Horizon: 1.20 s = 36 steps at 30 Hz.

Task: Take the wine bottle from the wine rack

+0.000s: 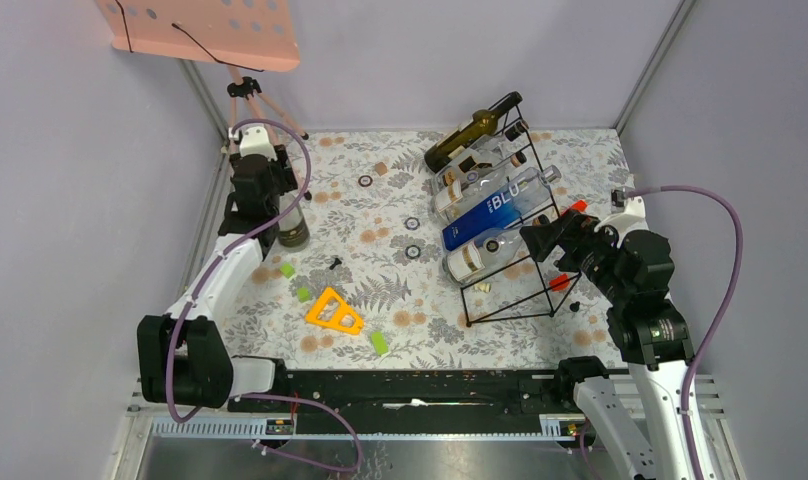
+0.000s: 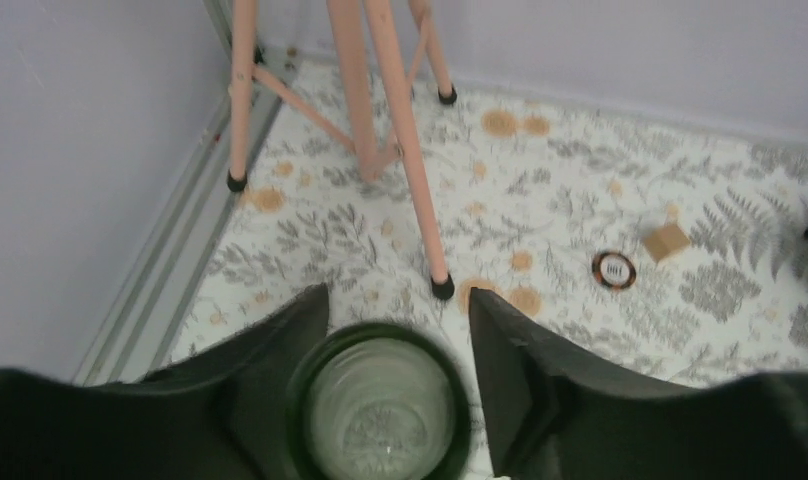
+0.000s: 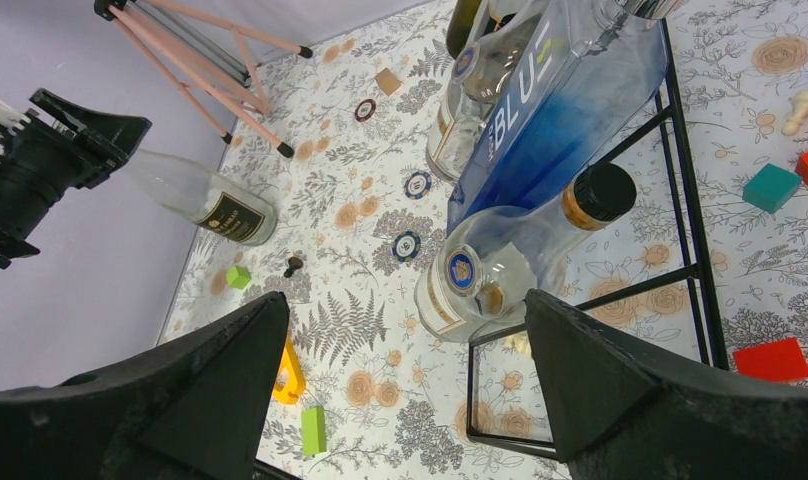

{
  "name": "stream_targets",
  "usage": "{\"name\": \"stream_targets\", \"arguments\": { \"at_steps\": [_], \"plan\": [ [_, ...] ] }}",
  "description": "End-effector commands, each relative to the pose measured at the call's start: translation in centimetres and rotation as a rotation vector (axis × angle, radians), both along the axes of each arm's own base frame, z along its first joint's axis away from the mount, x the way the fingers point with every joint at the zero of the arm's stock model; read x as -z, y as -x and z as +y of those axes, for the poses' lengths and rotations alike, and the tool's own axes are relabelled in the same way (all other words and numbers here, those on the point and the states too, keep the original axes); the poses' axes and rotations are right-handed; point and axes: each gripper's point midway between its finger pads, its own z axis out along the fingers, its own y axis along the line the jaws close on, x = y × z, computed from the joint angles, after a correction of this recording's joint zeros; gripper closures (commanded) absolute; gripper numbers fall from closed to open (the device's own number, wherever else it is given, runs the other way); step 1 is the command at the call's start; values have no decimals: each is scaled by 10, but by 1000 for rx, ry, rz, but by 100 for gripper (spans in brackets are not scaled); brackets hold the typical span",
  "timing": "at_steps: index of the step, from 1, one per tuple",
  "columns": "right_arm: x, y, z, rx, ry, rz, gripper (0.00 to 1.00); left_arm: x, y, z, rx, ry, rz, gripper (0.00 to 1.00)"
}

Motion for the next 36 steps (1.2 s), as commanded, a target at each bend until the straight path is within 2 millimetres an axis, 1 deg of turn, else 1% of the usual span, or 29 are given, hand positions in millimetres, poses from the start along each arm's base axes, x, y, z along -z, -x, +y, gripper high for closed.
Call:
{"name": "stream_targets", "arguments": {
  "at_steps": [1, 3, 7, 9, 12, 14, 18, 19, 20, 21, 22, 24, 26, 29, 32, 34, 36],
  "plan": [
    [-3, 2, 1, -12, 11, -18, 5, -69, -13, 8, -48, 44, -259, 35],
    [-2, 3, 1, -13, 11, -17, 5, -66, -13, 8, -52, 51, -252, 27],
    [-3, 4, -1, -7, 17, -20, 5, -67, -9, 11, -71, 66, -239, 15],
    [-2, 3, -3, 4, 25, -18, 5, -71, -5, 14, -93, 73, -235, 11],
    [-1, 2, -6, 25, 31, -11, 5, -82, 5, 21, -145, 93, -238, 2],
    [0, 1, -8, 35, 41, -1, 5, -92, 12, 26, -176, 107, -239, 1],
    [2, -1, -17, 78, 69, 25, 5, -122, 32, 31, -222, 138, -225, 1],
    [2, -1, -19, 88, 75, 29, 5, -130, 38, 32, -228, 149, -214, 1],
    [2, -1, -20, 97, 79, 35, 5, -134, 44, 30, -224, 160, -185, 1],
    [3, -1, -22, 107, 82, 44, 5, -144, 49, 26, -206, 172, -174, 1],
    [3, -2, -24, 116, 84, 57, 5, -161, 54, 21, -172, 188, -181, 1],
    [5, -2, -26, 133, 87, 88, 5, -178, 62, 5, -86, 213, -180, 1],
    [7, -3, -28, 151, 87, 120, 5, -194, 70, -15, 6, 233, -196, 1],
    [10, -5, -30, 174, 79, 152, 5, -215, 84, -49, 114, 198, -217, 1],
    [10, -9, -32, 190, 73, 160, 5, -224, 98, -97, 240, 165, -210, 1],
    [12, -11, -34, 211, 75, 169, 5, -221, 105, -136, 353, 171, -182, 1],
    [13, -13, -36, 230, 68, 178, 5, -210, 115, -178, 472, 177, -143, 1]
  ]
}}
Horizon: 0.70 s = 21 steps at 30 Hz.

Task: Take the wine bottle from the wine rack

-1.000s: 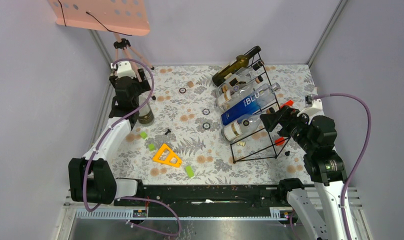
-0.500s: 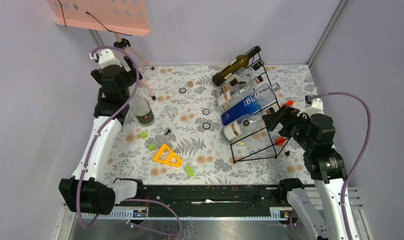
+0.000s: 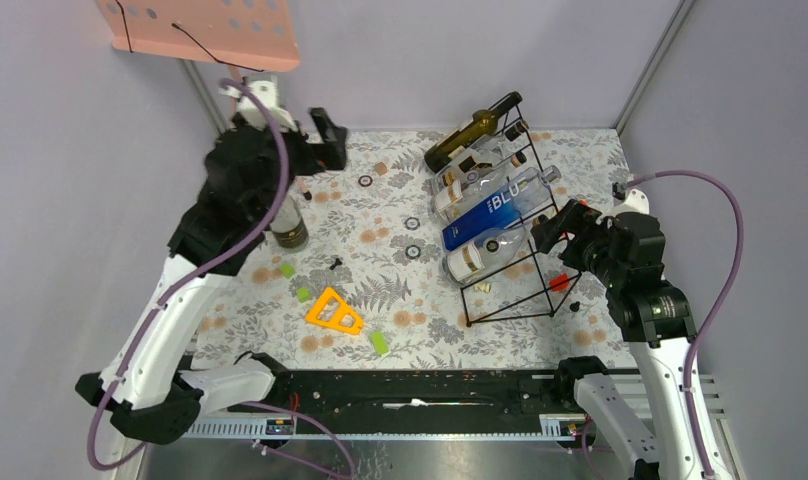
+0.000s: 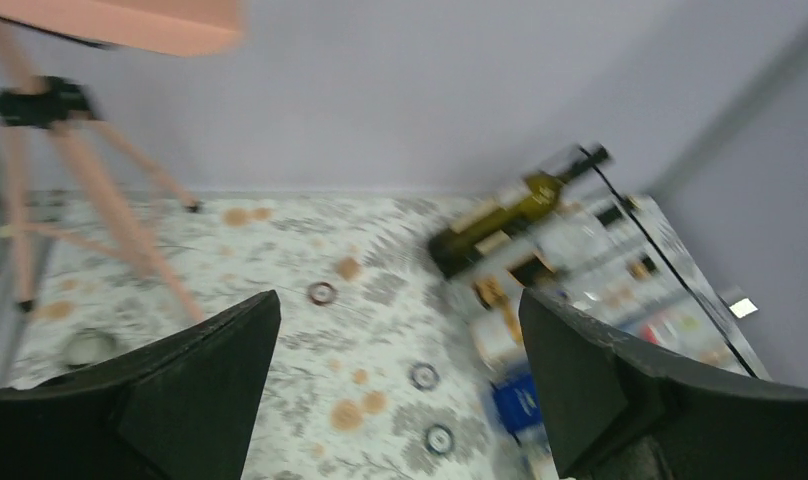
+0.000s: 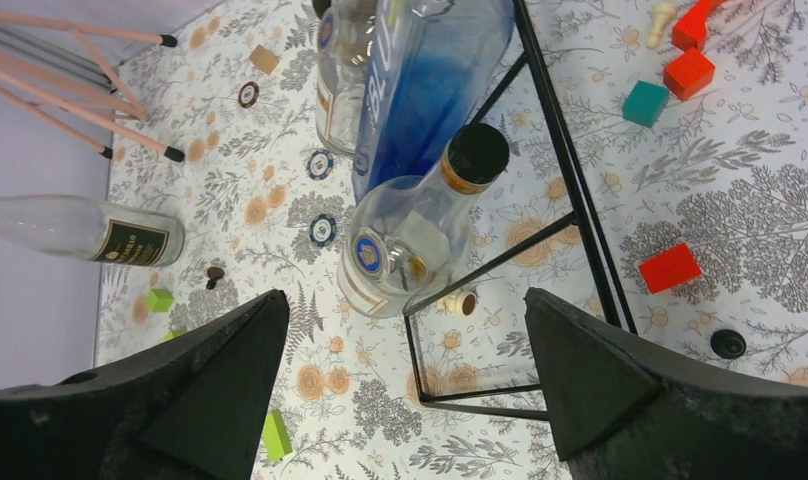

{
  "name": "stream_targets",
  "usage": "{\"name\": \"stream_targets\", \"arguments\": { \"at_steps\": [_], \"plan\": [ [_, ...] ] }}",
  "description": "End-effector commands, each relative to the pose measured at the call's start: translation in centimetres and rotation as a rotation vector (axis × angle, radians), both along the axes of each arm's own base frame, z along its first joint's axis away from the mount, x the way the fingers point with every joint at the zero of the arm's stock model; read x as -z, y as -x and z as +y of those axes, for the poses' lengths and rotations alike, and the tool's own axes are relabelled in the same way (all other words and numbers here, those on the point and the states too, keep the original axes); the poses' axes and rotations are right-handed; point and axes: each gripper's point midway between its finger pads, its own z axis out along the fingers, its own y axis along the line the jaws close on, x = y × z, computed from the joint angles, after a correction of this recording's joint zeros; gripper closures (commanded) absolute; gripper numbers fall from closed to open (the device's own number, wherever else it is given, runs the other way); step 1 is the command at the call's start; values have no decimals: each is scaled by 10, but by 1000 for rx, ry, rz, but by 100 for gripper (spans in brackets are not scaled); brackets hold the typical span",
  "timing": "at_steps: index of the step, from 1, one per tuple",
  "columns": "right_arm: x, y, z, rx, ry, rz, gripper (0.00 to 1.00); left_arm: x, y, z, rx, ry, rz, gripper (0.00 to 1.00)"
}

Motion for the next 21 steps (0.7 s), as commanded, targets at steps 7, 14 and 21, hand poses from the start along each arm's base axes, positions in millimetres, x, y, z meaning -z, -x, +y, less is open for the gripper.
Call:
{"name": "stream_targets", "arguments": {
  "at_steps": [7, 14, 21],
  "plan": [
    [-9, -11, -3, 78, -68, -34, 9, 72, 52, -175, 570, -140, 118, 1],
    [-6, -21, 9, 73, -177, -83, 15, 117, 81, -206, 786, -116, 172, 1],
    [4, -34, 4, 162, -250, -84, 17, 168, 88, -195, 766, -160, 295, 1]
  ]
}}
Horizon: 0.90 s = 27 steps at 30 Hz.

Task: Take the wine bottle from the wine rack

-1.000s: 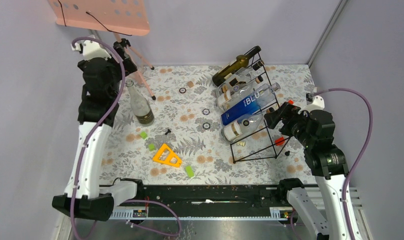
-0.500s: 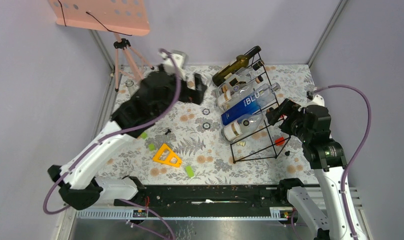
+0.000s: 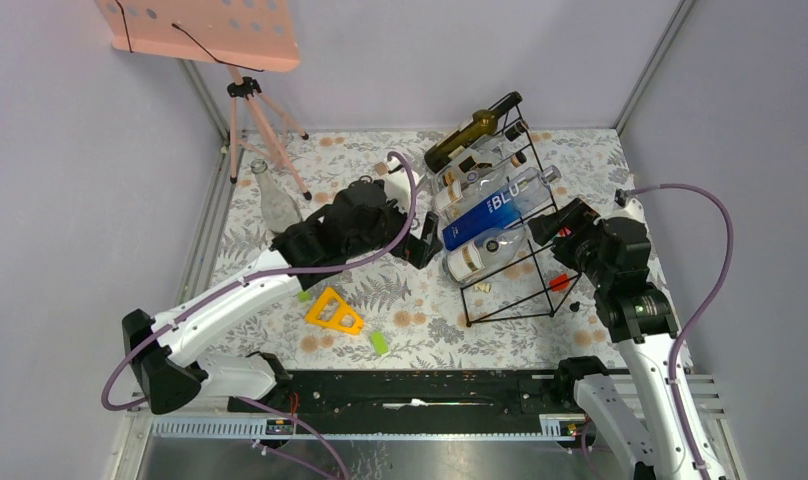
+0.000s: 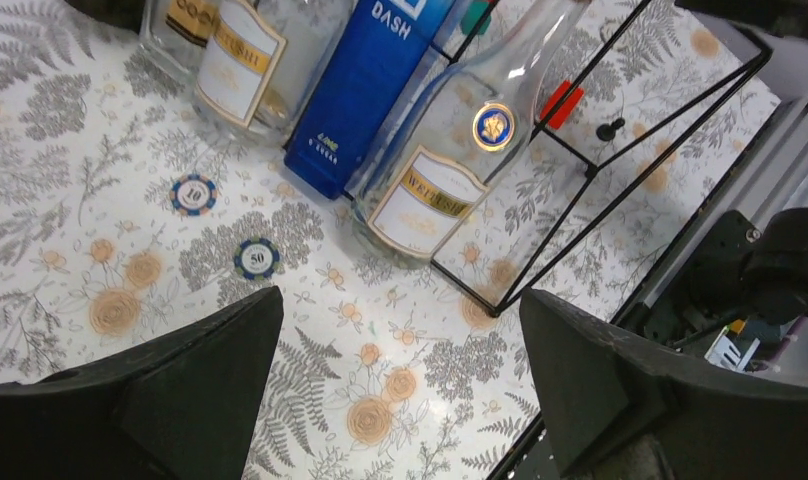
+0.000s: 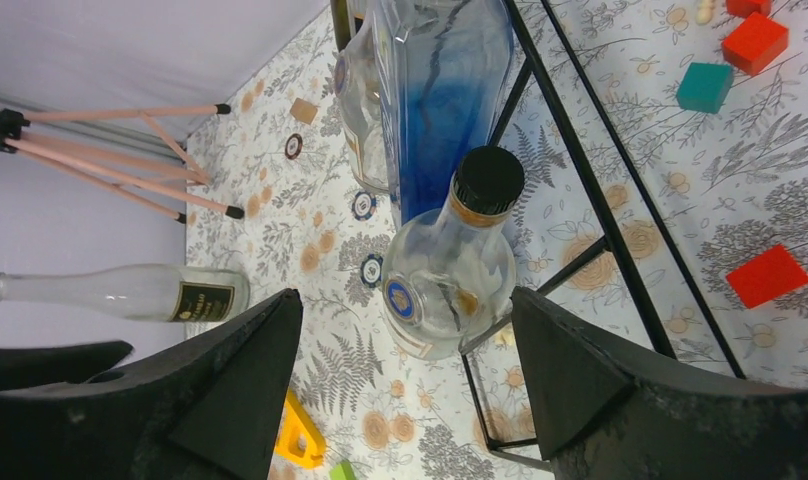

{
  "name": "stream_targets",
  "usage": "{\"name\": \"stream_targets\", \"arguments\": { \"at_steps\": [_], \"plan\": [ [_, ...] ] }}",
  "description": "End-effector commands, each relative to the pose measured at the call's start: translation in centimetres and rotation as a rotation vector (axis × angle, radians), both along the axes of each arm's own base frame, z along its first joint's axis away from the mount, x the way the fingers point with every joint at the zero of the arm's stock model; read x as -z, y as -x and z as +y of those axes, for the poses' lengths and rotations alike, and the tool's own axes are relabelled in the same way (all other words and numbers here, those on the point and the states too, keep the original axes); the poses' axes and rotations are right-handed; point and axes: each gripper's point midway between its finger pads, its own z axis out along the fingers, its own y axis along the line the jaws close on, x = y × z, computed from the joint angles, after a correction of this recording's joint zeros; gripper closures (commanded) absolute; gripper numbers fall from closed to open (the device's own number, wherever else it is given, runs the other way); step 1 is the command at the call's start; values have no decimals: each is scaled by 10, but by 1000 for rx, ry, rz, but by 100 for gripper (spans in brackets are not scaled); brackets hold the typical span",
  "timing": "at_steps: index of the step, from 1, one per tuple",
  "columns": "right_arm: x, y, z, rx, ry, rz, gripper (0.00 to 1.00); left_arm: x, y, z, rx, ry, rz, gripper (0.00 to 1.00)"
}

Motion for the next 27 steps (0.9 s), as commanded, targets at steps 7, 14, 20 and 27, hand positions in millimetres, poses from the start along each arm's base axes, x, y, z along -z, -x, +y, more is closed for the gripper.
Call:
{"name": "stream_targets", "arguments": {
  "at_steps": [7, 14, 20, 27],
  "plan": [
    [3, -27, -13, 162, -85, -25, 25, 13, 16, 14, -27, 83, 22, 1],
    [13, -43, -15, 194, -90, -7, 28, 17, 21, 21, -42, 110, 25, 1],
    [25, -52, -17, 217, -77, 23, 30, 25, 18, 27, -77, 94, 30, 1],
    [40, -57, -19, 247, -82, 41, 35, 27, 21, 30, -76, 101, 25, 1]
  ]
}}
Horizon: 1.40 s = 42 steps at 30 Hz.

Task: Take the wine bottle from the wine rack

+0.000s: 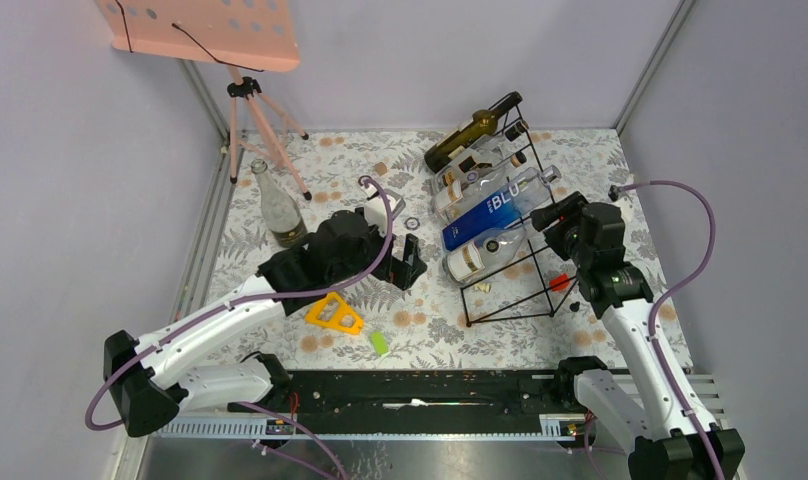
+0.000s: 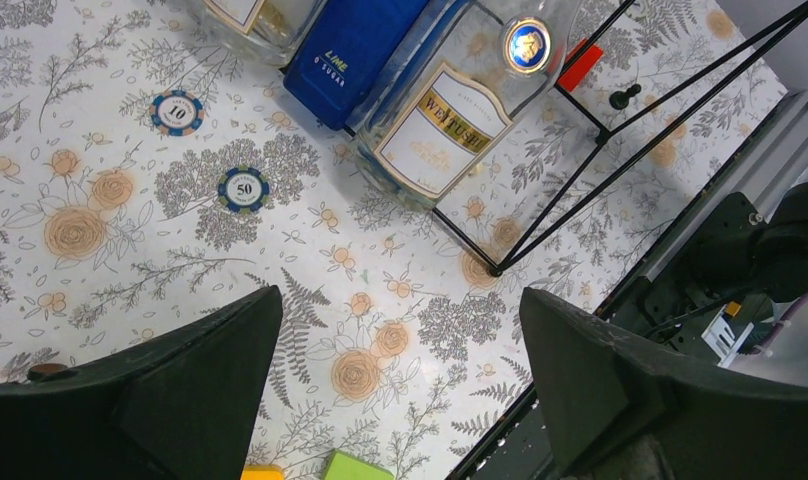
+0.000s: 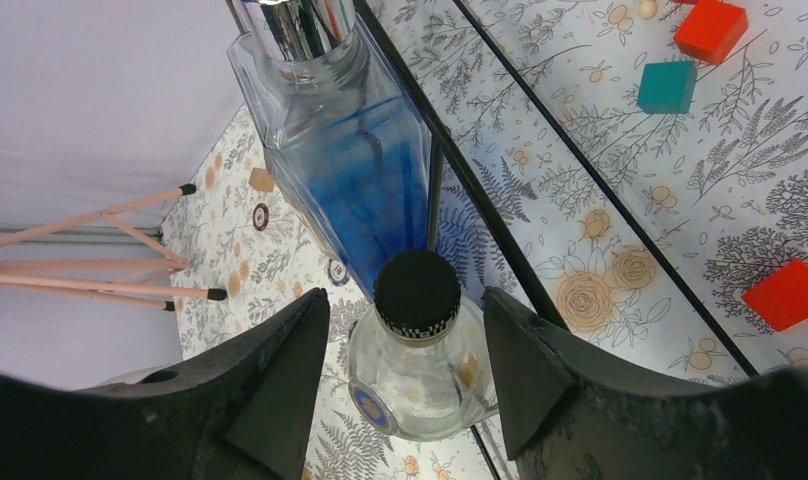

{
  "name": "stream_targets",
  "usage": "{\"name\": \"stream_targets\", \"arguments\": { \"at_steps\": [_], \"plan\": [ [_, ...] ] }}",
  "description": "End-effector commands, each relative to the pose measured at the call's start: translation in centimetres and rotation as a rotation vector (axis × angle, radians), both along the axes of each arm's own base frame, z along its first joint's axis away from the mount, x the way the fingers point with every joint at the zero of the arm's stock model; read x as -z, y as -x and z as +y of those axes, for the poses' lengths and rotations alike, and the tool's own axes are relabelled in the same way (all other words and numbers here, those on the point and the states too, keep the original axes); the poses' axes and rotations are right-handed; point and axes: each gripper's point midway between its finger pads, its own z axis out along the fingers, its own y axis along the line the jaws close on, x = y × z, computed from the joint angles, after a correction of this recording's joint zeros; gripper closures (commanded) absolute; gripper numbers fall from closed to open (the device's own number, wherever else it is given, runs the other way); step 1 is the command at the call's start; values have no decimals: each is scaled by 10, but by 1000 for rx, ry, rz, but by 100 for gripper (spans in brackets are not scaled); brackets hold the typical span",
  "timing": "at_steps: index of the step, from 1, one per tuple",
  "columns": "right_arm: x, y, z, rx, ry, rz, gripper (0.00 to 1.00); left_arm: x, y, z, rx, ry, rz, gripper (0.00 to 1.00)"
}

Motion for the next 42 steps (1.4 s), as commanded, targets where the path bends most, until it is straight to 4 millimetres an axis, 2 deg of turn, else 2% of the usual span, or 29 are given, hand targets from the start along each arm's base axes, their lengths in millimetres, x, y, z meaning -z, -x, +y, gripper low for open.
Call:
{"name": "stream_targets", "arguments": {
  "at_steps": [1, 14, 18, 21, 25, 30, 34, 36, 42],
  "plan": [
    [1, -9, -5, 53, 3, -32, 36, -21, -5, -1, -20, 70, -58, 1],
    [22, -19, 2, 61, 13, -21, 39, -19, -2, 5, -26, 70, -63, 1],
    [32, -23, 2, 66, 23, -3, 43, -19, -1, 7, -32, 73, -68, 1],
    [35, -24, 2, 62, 29, -3, 49, -19, -1, 9, -36, 71, -68, 1],
    [29, -24, 4, 45, 46, -38, 62, -18, -1, 10, -36, 72, -70, 1],
    [10, -21, 8, -3, 88, -109, 83, -20, -5, 12, -47, 64, -99, 1],
    [-5, -14, 15, -52, 125, -166, 97, -27, -7, 4, -19, 88, -136, 1],
    [-12, -11, 21, -81, 144, -190, 100, -32, -8, -1, 4, 118, -166, 1],
    [-34, 1, 38, -149, 197, -235, 100, -61, -5, -23, 125, 281, -373, 1]
  ]
}}
